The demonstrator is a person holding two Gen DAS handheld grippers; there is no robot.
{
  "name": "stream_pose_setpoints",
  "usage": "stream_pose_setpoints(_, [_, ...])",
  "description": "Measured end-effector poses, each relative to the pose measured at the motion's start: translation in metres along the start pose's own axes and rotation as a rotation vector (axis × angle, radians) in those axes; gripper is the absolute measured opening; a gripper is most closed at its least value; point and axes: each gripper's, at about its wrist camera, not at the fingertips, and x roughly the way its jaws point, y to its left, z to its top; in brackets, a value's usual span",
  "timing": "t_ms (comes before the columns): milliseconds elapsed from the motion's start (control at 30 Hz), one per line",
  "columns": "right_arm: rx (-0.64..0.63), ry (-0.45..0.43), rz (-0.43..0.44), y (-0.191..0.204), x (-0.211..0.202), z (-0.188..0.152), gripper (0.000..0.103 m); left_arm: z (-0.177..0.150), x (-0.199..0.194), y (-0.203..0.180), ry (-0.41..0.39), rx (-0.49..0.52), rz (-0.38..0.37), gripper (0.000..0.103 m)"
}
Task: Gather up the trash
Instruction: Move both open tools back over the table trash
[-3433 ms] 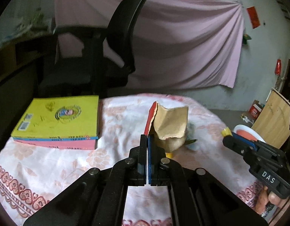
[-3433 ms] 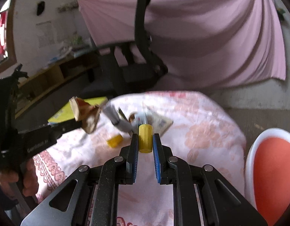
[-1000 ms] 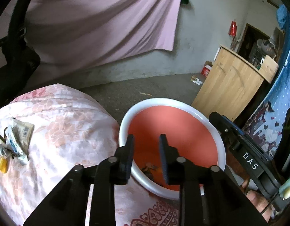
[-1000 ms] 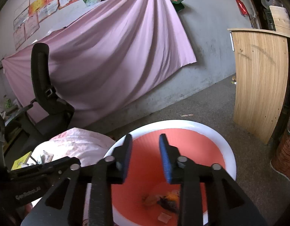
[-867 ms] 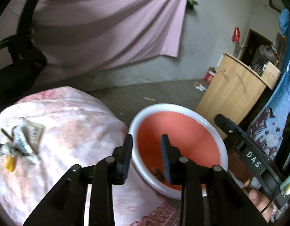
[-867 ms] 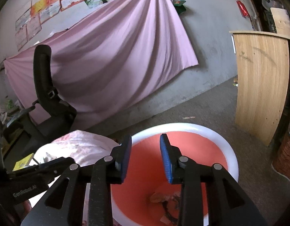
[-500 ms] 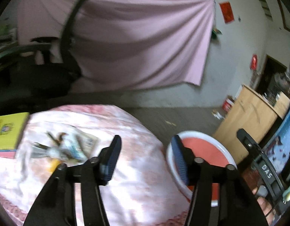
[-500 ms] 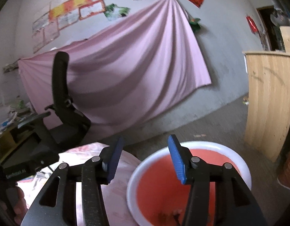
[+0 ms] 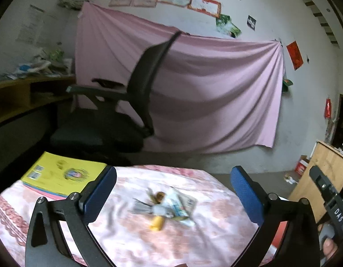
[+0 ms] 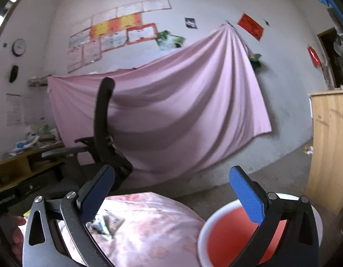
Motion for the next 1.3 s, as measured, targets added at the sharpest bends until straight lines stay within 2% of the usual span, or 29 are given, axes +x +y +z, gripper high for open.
stream_pose_setpoints(333, [-0.124, -0.052, 0.094, 0.050, 0.003, -0.012, 0.103, -0.017, -0.016, 0.035, -0.078, 0.090, 0.089, 0.100])
stream_pose_setpoints(500, [-0.202, -0.021, 0.132, 0.072, 0.012, -0.026, 0.103, -0.029, -0.008, 0.048, -0.059, 0.119, 0.093, 0.100])
stream_pose_setpoints(667, [-0.257, 0.051, 0.166, 0.087, 0.029, -0.039, 0.103, -0.039, 0.002, 0.057, -0.027, 0.133, 0.080, 0.100])
stream_pose_setpoints(867, [-0.220, 0.163, 0.182, 0.084, 0.050, -0.046, 0.103, -0.040, 0.022, 0.064, 0.069, 0.107, 0.041, 0.100])
stream_pose_setpoints(933, [-0.193, 0.215, 0.183, 0.079, 0.059, -0.049, 0.100, -0.043, 0.030, 0.062, 0.115, 0.117, 0.025, 0.099])
stream_pose_setpoints(1067, [-0.162, 0.309, 0.186, 0.074, 0.075, -0.055, 0.088, -0.047, 0.045, 0.057, 0.198, 0.144, -0.021, 0.081])
stream_pose_setpoints(1233, [-0.186, 0.392, 0.207, 0.080, 0.085, -0.063, 0.086, -0.056, 0.068, 0.046, 0.332, 0.186, -0.075, 0.065])
stream_pose_setpoints(1300, [-0.200, 0.428, 0.218, 0.083, 0.089, -0.067, 0.078, -0.061, 0.077, 0.042, 0.392, 0.190, -0.104, 0.061])
